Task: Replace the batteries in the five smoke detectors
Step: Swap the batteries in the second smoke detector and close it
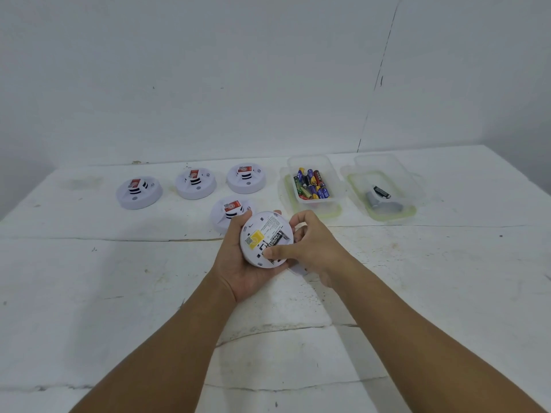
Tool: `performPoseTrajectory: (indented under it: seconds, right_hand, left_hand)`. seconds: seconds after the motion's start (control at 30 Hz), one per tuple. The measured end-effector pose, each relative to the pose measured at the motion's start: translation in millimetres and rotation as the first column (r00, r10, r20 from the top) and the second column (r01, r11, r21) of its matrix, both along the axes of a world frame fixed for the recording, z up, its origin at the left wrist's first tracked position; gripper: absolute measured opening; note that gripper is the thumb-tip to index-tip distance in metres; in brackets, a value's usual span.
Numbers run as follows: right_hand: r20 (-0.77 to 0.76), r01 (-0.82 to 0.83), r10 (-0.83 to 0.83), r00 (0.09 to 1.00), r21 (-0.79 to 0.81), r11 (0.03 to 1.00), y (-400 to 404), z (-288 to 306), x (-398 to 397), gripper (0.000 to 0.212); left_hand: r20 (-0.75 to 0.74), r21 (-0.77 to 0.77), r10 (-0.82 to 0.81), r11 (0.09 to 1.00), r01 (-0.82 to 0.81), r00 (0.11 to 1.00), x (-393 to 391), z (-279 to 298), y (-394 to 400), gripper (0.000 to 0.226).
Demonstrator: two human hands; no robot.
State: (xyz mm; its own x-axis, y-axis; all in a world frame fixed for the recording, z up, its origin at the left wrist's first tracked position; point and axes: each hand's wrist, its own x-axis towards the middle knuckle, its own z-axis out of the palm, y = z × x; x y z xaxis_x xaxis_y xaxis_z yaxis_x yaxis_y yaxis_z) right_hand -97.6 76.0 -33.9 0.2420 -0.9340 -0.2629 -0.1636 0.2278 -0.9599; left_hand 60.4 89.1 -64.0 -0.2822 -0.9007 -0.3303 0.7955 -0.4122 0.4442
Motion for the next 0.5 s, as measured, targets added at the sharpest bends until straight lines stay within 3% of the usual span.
performPoseTrajectory:
  seconds: [0.27,0.5]
  right_hand:
    - [0.059,-0.104,0.105,0.993,-0.029,0.994,4.0,2.7,-10.1,0.062]
    - [-0.035,-0.068,0.067,0.997,-0.019,0.998,-3.9,2.2,-4.3,0.065]
  left_hand:
    - [-0.001,-0.013,-0.005,1.0,0.005,1.0,-3.7,2.4,2.2,0.057]
    - [0.01,0.015,0.021,1.0,-0.021,1.0,-4.6,2.7,3.5,0.054]
